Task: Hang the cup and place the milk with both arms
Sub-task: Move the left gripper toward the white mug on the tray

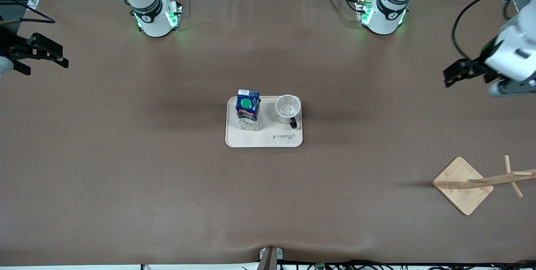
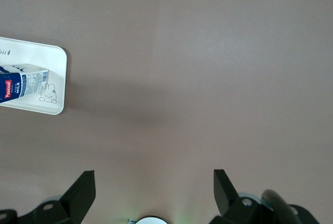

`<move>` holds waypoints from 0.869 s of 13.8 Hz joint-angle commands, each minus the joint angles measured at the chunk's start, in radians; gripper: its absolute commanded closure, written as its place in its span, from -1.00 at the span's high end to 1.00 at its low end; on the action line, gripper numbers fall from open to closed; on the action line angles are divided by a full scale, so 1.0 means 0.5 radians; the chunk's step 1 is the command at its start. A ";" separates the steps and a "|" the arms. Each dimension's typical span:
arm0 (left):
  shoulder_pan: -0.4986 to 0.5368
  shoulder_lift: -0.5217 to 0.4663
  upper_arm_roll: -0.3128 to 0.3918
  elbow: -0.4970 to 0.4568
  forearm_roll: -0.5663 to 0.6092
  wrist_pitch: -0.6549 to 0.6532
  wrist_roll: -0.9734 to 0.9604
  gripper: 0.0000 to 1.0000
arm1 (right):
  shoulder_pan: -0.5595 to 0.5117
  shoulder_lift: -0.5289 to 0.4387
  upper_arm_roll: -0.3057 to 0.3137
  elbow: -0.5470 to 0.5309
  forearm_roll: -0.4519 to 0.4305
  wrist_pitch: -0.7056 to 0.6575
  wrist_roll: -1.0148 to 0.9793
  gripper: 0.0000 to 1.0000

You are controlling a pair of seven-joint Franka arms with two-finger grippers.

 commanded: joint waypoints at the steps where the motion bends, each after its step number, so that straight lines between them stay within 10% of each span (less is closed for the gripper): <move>1: -0.099 0.121 -0.099 -0.016 -0.015 0.100 -0.362 1.00 | -0.036 0.020 0.021 0.032 0.030 -0.017 0.020 1.00; 12: -0.780 0.578 -0.158 -0.439 -0.009 0.946 -1.654 1.00 | -0.036 0.048 0.021 0.032 0.033 -0.017 0.017 1.00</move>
